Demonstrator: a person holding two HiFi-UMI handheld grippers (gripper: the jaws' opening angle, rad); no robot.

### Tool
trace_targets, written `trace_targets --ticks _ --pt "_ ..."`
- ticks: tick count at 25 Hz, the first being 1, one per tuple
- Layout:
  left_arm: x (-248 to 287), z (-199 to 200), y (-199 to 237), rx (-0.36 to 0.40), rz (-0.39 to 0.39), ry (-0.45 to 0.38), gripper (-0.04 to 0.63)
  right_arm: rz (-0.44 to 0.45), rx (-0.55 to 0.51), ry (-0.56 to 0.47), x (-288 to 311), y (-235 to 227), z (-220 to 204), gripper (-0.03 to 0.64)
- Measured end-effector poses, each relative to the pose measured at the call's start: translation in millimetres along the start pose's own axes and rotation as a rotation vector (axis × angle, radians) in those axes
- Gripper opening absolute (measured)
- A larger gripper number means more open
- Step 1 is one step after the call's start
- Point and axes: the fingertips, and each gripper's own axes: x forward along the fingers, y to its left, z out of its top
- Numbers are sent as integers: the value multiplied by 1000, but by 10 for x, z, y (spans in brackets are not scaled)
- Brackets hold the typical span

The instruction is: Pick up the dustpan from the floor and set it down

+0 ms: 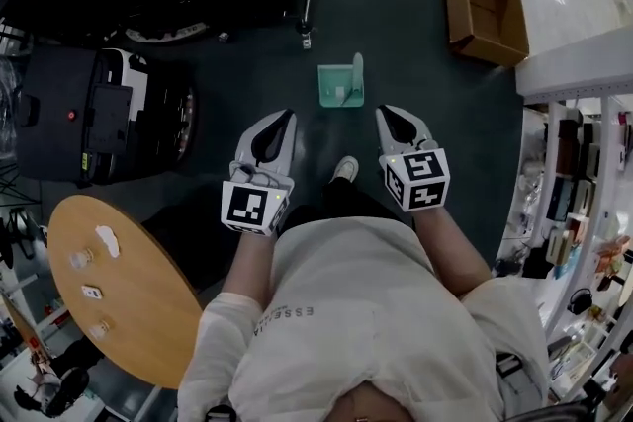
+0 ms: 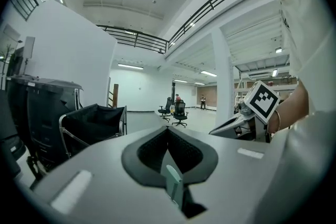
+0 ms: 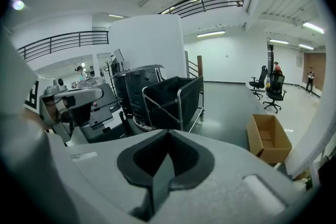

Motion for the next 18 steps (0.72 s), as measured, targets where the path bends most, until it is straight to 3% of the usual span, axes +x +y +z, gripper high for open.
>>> trace_targets --ticks 8,13,18 --pt "706 -269 205 -44 -23 43 12 -57 -12 63 669 -481 53 -9" --pt "1047 -446 412 -91 -67 65 12 -138 64 138 1088 -660 -158 -9" --pt "1467 -693 706 -86 -113 105 12 -201 142 214 1554 -850 -338 -9"
